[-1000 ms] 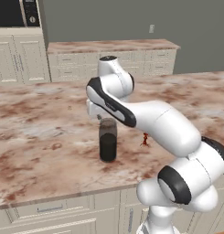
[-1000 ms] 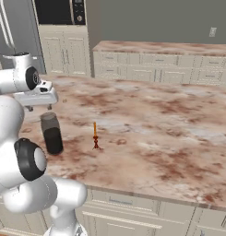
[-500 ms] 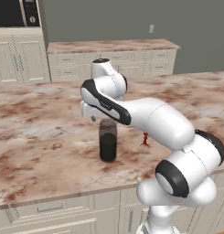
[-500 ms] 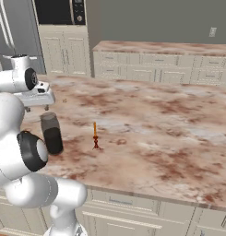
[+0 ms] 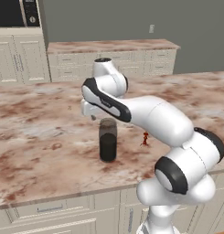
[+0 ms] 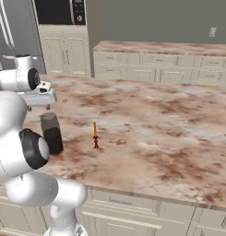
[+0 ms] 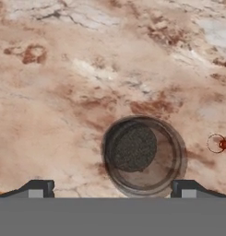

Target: Pick the candle and jar from the dining table and place them in the open cabinet. Close the cabinet after placing the objects.

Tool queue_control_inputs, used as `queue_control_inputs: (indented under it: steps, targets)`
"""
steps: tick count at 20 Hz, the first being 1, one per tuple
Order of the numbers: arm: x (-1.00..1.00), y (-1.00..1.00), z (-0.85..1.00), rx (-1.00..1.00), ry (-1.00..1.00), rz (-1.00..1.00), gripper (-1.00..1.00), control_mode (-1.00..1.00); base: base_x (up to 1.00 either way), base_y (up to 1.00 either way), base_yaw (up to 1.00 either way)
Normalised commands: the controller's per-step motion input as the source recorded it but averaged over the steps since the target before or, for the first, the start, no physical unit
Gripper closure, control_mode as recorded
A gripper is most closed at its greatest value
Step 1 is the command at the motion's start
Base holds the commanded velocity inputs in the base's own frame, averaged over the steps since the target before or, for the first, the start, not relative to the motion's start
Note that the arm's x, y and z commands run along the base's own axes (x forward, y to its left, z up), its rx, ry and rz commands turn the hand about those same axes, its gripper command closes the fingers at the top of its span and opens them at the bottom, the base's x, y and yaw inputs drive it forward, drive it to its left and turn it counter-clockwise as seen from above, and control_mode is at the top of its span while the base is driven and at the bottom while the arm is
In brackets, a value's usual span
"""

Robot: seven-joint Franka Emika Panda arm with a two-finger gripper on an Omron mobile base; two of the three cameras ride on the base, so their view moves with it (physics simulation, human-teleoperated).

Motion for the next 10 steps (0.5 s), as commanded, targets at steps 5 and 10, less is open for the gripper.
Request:
queue_control_inputs:
  steps: [5, 10]
  targets:
    - [0.03, -0.05, -0.01, 0.02, 0.0, 0.01, -1.0, -1.0, 0.0, 0.0, 0.0]
    - [0.0, 0.0, -0.07, 0.0, 0.0, 0.0, -1.0, -1.0, 0.0, 0.0, 0.0]
